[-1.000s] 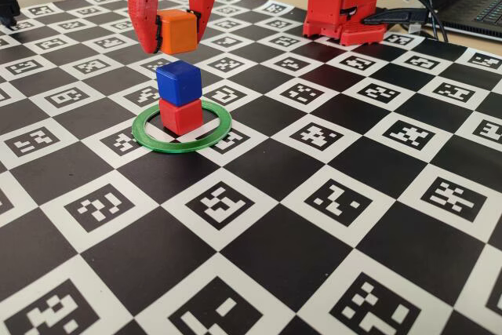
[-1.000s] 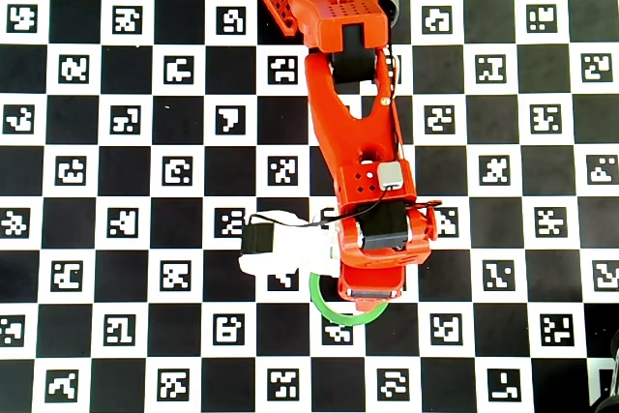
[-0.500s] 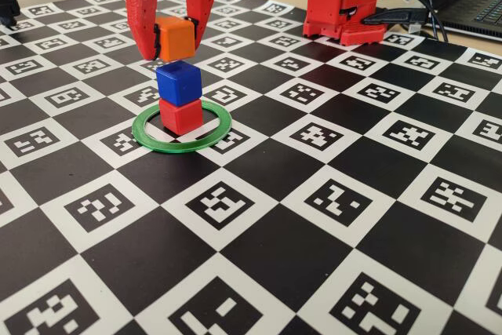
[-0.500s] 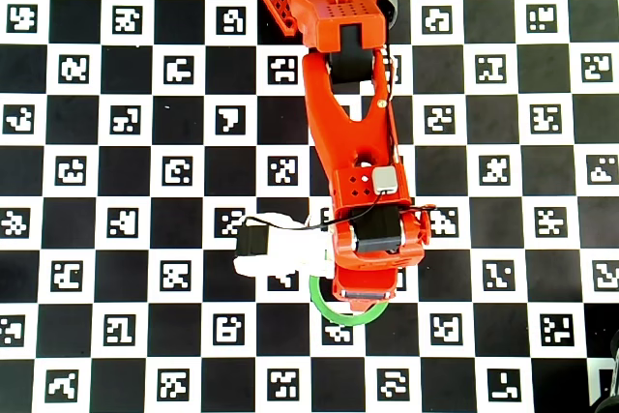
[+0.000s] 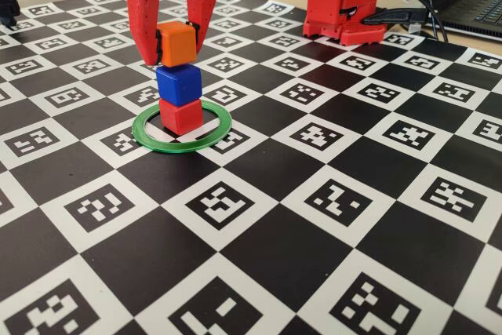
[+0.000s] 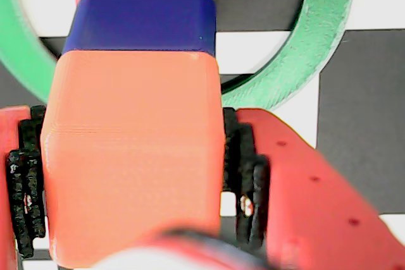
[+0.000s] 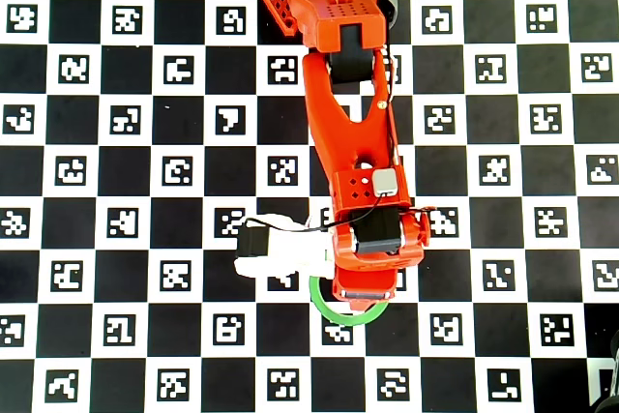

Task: Grab the red cube then put it in the green circle then put the blue cube on top and finally the orange cube on top

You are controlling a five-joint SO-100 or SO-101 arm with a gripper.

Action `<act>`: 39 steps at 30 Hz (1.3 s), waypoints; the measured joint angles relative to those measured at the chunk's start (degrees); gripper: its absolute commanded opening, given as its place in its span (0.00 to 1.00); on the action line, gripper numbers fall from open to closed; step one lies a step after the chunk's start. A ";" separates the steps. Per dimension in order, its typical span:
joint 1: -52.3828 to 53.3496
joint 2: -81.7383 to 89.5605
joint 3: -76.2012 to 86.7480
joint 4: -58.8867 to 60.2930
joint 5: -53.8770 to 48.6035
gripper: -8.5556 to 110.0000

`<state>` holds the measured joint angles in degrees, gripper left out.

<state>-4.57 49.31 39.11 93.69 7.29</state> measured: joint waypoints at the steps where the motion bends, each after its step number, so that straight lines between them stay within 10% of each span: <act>1: 0.00 0.00 0.18 0.00 0.00 0.13; 8: -0.26 0.00 0.35 0.00 0.44 0.17; 16: -0.26 -0.09 0.44 0.00 0.79 0.42; 39: -0.26 -0.09 1.76 1.49 1.23 0.52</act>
<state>-4.83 49.22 40.87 95.19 8.53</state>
